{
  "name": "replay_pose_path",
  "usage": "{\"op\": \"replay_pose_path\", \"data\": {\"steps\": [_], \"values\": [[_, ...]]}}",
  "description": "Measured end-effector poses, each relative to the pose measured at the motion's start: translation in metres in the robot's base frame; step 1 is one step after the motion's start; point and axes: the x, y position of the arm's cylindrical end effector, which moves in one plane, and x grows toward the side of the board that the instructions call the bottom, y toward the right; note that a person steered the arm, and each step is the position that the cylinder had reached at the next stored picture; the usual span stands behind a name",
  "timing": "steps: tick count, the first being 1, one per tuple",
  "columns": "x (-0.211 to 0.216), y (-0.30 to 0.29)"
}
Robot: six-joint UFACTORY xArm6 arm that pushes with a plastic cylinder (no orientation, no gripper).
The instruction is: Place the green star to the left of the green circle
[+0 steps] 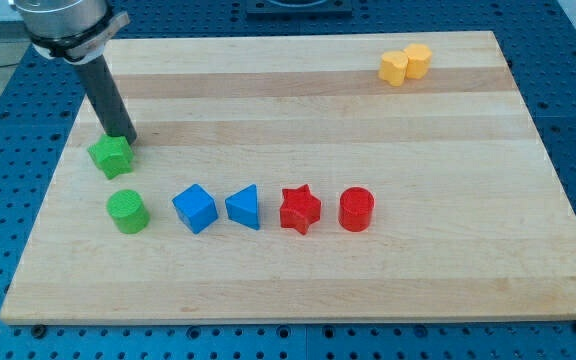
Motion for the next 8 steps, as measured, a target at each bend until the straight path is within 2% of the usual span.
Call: {"op": "replay_pose_path", "data": {"steps": [4, 8], "values": [[0.044, -0.024], [0.028, -0.010]]}}
